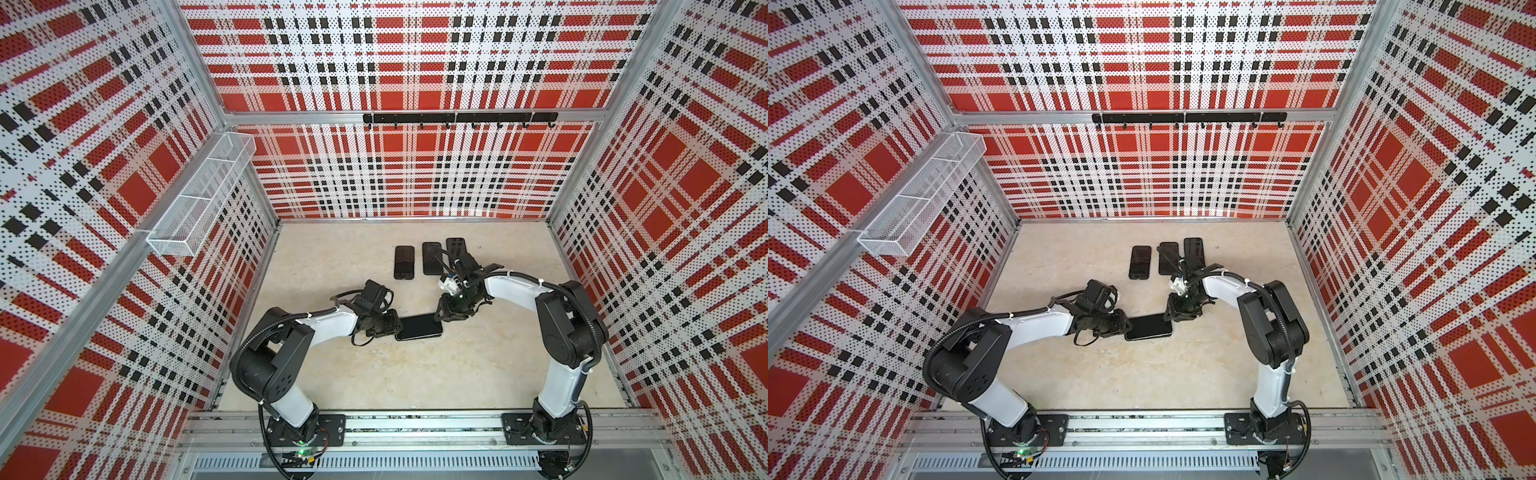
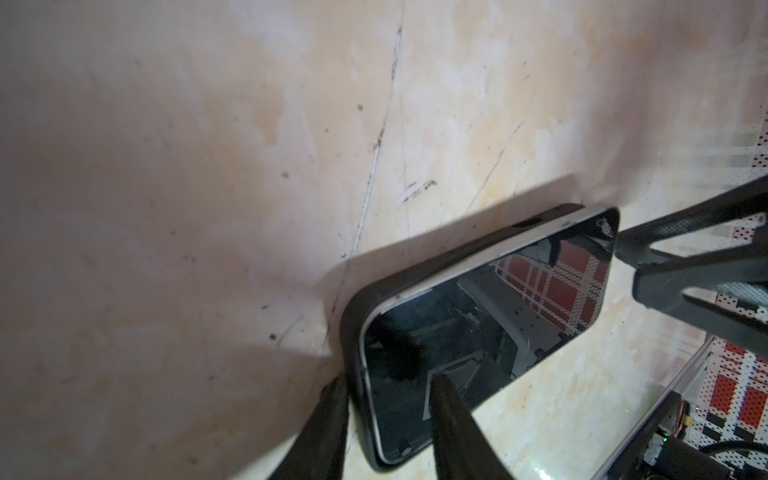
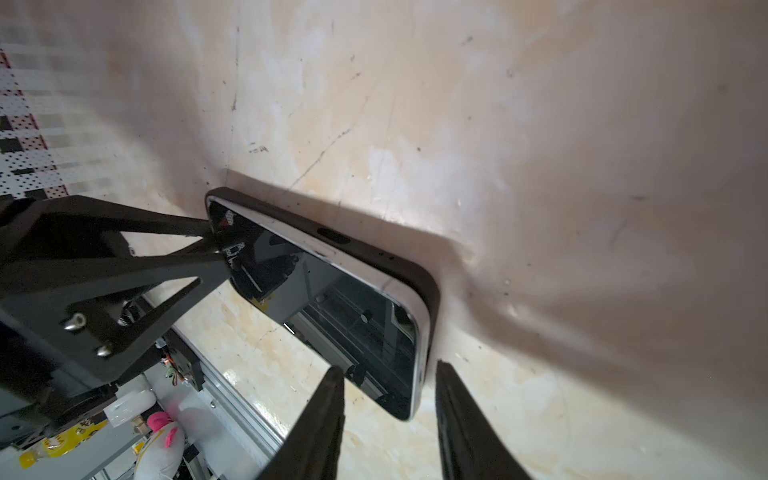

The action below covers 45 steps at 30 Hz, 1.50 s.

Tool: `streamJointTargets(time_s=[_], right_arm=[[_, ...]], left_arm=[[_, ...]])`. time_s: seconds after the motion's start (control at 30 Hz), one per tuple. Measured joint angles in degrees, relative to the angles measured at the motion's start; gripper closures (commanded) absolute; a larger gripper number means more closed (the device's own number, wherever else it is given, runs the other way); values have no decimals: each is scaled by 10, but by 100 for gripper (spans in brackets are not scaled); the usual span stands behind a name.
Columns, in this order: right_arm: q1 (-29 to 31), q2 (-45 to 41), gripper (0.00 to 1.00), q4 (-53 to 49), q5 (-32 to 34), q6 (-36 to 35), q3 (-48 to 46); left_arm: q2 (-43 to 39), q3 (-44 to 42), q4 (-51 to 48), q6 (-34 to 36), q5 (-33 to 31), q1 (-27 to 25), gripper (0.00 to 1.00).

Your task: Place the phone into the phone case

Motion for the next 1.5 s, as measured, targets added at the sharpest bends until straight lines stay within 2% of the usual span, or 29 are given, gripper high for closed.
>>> streamJointTargets(time_s=[0.27,0.4,0.8,1.17,1.5], right_arm=[[0,-15,72,-19,25,-1,-21],[2,-17,73,-14,19,1,-33],[10,-16,83,2,-3,2,-41],[14,-16,86,15,-12,17,-59],[35,-13,89,9,27,29,-59]], left_arm=[[3,0,6,5,7,0,64],[4,0,7,5,8,0,64],[9,0,17,2,14,0,64],[16,0,38,-21,14,0,65],[19,0,45,-35,11,0,65]])
